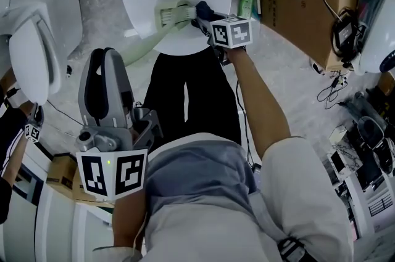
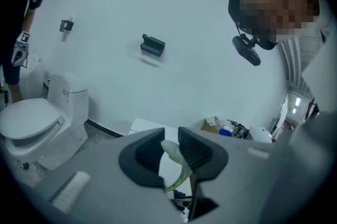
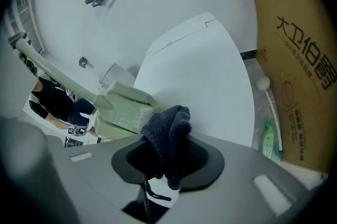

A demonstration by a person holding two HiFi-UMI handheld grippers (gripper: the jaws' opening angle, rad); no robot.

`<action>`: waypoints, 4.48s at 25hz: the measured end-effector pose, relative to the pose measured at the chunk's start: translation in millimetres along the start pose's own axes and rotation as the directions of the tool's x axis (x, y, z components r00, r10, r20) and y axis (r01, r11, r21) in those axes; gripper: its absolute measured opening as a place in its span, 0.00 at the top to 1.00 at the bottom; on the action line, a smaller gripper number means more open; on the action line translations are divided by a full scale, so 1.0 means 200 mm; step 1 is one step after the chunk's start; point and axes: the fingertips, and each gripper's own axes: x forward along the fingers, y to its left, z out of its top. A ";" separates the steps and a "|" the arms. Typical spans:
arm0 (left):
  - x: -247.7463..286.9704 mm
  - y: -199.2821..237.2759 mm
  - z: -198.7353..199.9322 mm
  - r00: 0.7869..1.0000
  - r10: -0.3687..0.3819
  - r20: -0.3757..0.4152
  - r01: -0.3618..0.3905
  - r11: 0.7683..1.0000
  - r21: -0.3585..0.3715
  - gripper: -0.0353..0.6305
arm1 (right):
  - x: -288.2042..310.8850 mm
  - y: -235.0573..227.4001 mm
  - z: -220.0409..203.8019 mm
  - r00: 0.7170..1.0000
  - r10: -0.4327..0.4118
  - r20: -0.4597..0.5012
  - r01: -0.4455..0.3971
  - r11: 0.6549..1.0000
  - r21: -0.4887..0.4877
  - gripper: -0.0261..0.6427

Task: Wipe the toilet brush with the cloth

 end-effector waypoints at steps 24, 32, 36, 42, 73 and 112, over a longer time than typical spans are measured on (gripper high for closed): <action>0.01 -0.02 0.01 1.000 -0.024 -0.002 0.024 0.999 0.039 0.95 | 0.02 0.11 -0.19 0.976 -0.142 0.164 0.054 0.892 0.449 0.81; 0.02 -0.02 0.02 0.999 -0.040 -0.002 0.040 0.998 0.057 0.95 | 0.05 0.16 -0.23 0.949 -0.182 0.257 -0.038 0.743 0.668 0.81; 0.04 -0.03 0.03 0.999 -0.045 0.002 0.045 0.997 0.063 0.95 | 0.07 0.20 -0.24 0.931 -0.192 0.311 -0.116 0.652 0.749 0.81; 0.04 -0.03 0.02 0.999 -0.049 -0.003 0.049 0.997 0.063 0.95 | 0.16 0.36 -0.27 0.925 -0.134 0.356 -0.222 0.570 0.791 0.81; 0.03 -0.02 0.03 0.997 -0.070 -0.014 0.071 0.995 0.069 0.95 | 0.14 0.89 -0.06 0.876 0.254 0.410 -0.463 0.683 0.565 0.81; 0.03 -0.04 0.04 0.999 -0.050 -0.018 0.051 0.996 0.072 0.95 | -0.09 0.86 -0.08 0.876 0.380 0.297 -0.471 0.807 0.357 0.81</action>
